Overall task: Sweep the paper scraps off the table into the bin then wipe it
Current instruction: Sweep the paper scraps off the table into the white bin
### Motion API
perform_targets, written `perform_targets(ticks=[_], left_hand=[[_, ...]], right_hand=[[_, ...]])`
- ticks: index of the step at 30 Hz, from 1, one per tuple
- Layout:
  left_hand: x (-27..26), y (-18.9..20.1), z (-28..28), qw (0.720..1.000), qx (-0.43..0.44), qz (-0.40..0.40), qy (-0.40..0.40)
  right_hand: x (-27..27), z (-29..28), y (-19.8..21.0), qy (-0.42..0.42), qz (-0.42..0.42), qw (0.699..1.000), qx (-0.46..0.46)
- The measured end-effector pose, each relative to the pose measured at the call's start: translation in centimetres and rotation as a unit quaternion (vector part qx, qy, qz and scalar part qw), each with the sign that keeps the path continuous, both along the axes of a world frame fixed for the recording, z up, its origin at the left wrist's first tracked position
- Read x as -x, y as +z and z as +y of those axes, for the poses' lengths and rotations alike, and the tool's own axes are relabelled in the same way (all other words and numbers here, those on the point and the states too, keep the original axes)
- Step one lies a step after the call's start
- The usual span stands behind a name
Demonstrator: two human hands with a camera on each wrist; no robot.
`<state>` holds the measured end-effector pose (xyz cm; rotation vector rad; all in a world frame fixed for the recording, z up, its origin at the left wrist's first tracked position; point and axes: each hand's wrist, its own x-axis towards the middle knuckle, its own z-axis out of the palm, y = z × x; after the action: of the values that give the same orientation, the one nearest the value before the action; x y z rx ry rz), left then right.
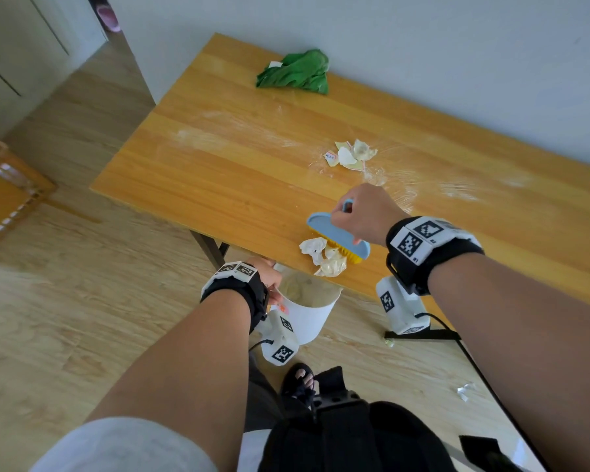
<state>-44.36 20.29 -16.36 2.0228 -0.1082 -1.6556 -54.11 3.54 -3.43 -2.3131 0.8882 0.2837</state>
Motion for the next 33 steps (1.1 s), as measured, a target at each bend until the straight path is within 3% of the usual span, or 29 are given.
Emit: perform_targets(ticks=[6,16,23,27,33], left_hand=[[0.8,1.1,0.4,0.998,0.022,-0.048,0.032],[-1.2,0.9,1.0,0.999,0.012,-0.025,0.016],[-3.0,0.4,1.5,0.999,0.000,0.002,0.042],[-3.5,0.6,1.7,0.999,-0.020,0.018,0.044],[-4.0,-0.6,1.5,0.999,-0.016,0.021,0.023]], right_hand=[[-0.4,1.3,0.4,-0.009,0.014,0.998,-0.066],[-0.7,0.8,0.8,-0.025,-0.029,0.998,-0.051],[-2.1,-3.4,2.2,-0.099,-0.110,0.983,0.109],[-3.4,-6.1,1.5,-0.101,-0.086,0.972,0.194],[-5.4,-8.9,-0.1,-0.089,-0.019,0.967,0.237]])
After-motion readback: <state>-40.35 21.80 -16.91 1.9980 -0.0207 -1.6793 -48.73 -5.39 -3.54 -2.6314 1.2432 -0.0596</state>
